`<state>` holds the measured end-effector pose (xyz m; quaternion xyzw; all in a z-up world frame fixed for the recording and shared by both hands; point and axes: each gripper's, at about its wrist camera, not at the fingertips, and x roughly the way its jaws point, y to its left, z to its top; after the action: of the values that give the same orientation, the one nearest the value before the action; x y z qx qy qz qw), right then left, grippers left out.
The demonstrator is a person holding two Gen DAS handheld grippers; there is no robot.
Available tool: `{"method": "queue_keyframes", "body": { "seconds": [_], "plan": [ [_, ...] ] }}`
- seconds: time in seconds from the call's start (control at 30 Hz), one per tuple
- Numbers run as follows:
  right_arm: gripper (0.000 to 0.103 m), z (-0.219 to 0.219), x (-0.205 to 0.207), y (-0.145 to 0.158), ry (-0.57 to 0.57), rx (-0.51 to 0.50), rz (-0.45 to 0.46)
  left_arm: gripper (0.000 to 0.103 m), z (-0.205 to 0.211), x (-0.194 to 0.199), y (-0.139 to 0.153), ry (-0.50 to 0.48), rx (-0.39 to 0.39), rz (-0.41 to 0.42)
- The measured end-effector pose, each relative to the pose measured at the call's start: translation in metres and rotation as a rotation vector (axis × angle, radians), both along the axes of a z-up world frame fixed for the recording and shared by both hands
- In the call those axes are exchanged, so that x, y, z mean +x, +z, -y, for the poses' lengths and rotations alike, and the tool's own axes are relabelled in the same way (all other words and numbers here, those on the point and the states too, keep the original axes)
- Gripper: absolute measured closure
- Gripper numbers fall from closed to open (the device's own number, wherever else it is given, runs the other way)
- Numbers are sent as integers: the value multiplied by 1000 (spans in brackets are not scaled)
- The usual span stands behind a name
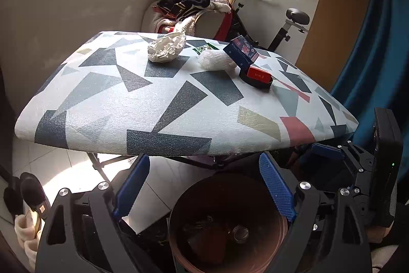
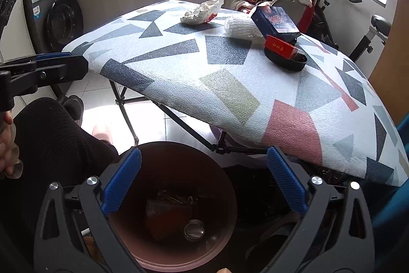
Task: Collect trash
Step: 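Carry the orange net and red can down and release both into the bin, then move both grippers back over the board toward the remaining trash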
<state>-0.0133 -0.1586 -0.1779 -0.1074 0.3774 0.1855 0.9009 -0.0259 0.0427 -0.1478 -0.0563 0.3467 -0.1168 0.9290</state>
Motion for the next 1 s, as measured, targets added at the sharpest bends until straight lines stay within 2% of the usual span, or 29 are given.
{"method": "queue_keyframes", "body": {
  "seconds": [0.23,0.57,1.0],
  "plan": [
    [6,19,13,14,-61,15,43,14,-10,8,6,47,-24,7],
    [6,51,51,33,-109,82,37,6,-16,31,20,58,19,38],
    [6,86,109,35,-152,90,25,6,-31,82,39,83,85,90]
  ]
}}
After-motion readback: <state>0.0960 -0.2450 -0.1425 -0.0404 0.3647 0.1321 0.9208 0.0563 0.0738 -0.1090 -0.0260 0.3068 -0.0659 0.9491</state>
